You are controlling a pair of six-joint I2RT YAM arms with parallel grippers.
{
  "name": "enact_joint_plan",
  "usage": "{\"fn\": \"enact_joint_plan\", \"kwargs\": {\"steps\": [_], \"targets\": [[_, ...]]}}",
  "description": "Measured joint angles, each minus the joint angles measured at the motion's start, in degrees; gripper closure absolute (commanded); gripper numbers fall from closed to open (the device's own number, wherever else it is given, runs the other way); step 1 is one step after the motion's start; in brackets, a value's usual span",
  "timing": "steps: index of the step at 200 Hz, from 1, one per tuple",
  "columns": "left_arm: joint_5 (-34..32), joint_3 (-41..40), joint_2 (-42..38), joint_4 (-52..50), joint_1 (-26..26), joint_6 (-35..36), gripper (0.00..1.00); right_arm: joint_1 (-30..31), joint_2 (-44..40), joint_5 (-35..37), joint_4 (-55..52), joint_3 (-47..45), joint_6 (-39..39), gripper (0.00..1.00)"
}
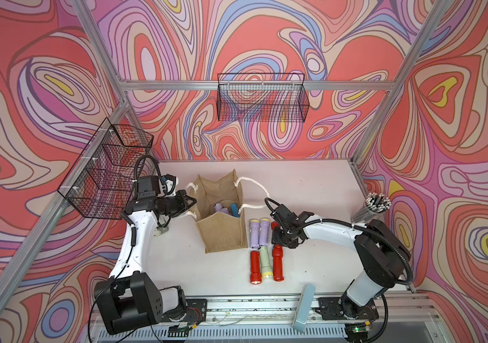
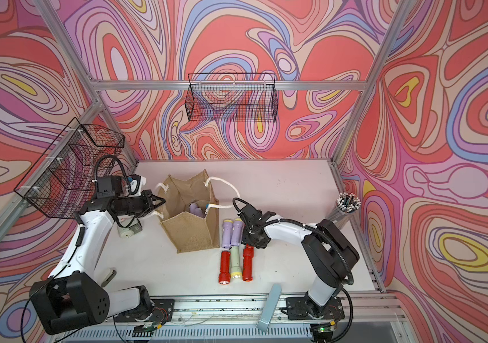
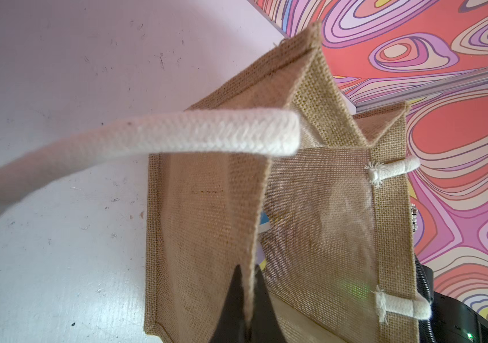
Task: Put the flashlights into the tote bags
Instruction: Pick up the flashlight from the center of the board.
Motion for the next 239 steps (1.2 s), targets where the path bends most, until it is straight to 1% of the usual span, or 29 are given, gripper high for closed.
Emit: {"fn": "enact_joint_plan", "kwargs": {"steps": [28,59,85,125,142,168,192,239], "targets": [[-0.02,0.00,0.00,-0.02,0.00,0.00,1.00,0.00,1.55,2.36,-1.20,1.68,-0.33,0.45],[-0.13,0.00,0.00,-0.02,-0.02,0.00,1.00,0.00,3.61,5.16,-2.60,3.91,-1.79,0.53],[-0.17,0.00,0.00,-0.02,-0.02,0.00,1.00,0.00,4.61,6.45,-3.34,4.94,-2.56,0.53],[-0.17,0.00,0.00,-0.02,-0.02,0.00,1.00,0.15,5.01,7.45,-4.09,5.18,-3.43,0.63],[-0.17,0.00,0.00,-0.02,-0.02,0.00,1.00,0.15,4.98,7.52,-4.15,5.16,-3.45,0.68],[-0.20,0.00,0.00,-0.02,-0.02,0.00,1.00,0.15,4.68,7.82,-4.63,4.92,-3.41,0.72],[-0.17,0.00,0.00,-0.02,-0.02,0.00,1.00,0.17,4.17,9.05,-6.34,4.61,-3.48,0.72],[-0.15,0.00,0.00,-0.02,0.00,0.00,1.00,-0.17,-0.35,12.55,-12.37,2.51,-3.43,0.77]]}}
